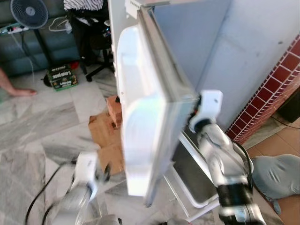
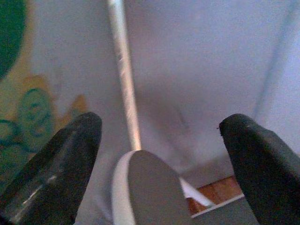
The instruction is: Restocking fridge
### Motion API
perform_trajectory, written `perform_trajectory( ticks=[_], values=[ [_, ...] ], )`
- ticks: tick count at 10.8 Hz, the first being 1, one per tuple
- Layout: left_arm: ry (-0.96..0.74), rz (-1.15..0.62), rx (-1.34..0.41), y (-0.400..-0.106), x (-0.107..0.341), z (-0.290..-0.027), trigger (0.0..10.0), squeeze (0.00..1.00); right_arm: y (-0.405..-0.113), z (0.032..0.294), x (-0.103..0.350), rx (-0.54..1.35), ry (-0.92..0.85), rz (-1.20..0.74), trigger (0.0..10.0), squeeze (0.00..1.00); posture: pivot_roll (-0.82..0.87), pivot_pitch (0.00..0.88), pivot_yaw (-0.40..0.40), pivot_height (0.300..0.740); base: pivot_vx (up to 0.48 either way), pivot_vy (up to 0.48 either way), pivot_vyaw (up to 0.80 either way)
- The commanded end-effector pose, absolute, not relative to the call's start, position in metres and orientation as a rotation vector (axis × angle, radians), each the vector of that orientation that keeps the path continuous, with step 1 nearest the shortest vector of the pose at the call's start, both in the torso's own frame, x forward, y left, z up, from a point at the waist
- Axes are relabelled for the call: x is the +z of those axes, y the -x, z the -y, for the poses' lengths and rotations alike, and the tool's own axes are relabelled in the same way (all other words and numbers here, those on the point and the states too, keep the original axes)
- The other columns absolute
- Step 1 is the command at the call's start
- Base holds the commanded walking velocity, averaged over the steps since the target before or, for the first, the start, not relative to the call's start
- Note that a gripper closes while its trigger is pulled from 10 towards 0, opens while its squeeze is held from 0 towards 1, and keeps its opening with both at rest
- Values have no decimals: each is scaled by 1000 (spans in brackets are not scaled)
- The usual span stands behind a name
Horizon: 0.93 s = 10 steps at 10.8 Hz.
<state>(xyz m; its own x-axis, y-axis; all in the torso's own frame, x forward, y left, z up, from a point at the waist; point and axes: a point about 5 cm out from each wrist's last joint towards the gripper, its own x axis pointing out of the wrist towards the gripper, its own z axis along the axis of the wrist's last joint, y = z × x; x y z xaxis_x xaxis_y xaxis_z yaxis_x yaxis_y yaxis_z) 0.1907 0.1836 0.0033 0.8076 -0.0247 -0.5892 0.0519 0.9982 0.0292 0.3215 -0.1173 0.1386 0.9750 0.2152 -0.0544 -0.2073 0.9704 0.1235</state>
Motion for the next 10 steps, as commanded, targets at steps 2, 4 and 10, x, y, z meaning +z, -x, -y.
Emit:
perform_trajectory(
  ticks=[2, 4, 10],
  values=[
    [-116, -699, -118, -168, 2, -183, 10000, 0, -340, 82, 146, 324, -89, -83, 10000, 0, 159, 43, -51, 740, 0, 0, 0],
    [-178, -703, -81, -173, 9, -183, 10000, 0, -351, 26, 174, 426, -128, -85, 10000, 0, 187, 36, -74, 740, 0, 0, 0],
    [-127, -660, 2, -195, 14, -186, 10000, 0, -256, 5, 236, 1288, -499, -192, 10000, 0, 201, 0, -128, 740, 0, 0, 0]
  ],
)
